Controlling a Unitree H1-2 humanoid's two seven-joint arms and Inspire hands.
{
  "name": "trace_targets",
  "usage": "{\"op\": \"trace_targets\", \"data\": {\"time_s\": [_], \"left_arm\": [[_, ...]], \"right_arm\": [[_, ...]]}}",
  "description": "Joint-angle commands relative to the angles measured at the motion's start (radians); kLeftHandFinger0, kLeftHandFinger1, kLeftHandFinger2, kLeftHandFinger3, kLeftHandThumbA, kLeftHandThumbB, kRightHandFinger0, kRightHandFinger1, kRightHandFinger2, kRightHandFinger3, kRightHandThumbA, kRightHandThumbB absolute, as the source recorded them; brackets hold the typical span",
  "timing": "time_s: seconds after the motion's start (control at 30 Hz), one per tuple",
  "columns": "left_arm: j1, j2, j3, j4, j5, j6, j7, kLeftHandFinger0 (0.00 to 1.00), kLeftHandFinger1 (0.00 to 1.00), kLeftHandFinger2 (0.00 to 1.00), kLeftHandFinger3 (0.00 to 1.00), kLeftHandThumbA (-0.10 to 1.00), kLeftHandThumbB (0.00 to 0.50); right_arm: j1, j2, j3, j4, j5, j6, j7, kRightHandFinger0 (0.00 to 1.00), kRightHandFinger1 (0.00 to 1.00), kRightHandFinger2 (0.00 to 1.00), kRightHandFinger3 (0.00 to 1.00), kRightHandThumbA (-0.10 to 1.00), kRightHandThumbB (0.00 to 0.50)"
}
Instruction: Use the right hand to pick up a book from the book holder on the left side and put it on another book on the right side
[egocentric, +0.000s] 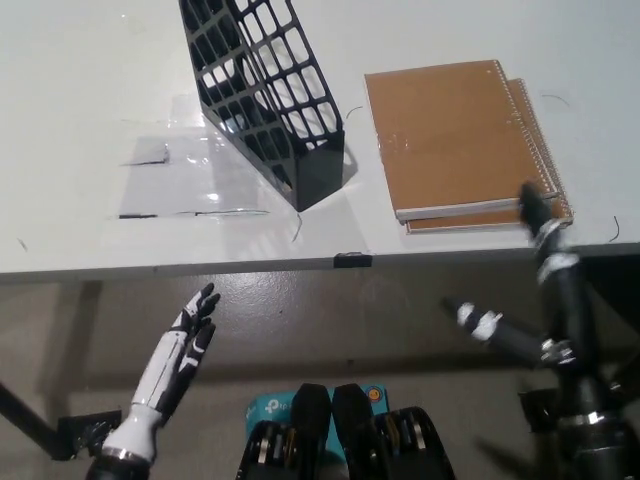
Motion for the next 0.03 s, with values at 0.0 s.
{"op": "trace_targets", "data": {"time_s": [0.0], "left_arm": [[0.013,0.015,0.001,-0.028,-0.048,-0.024,-0.033,1.0,1.0,1.0,1.0,1.0,0.186]], "right_arm": [[-0.003,-0.04,0.047,0.186,-0.151,-0.119,0.004,1.0,1.0,1.0,1.0,0.9,0.167]]}}
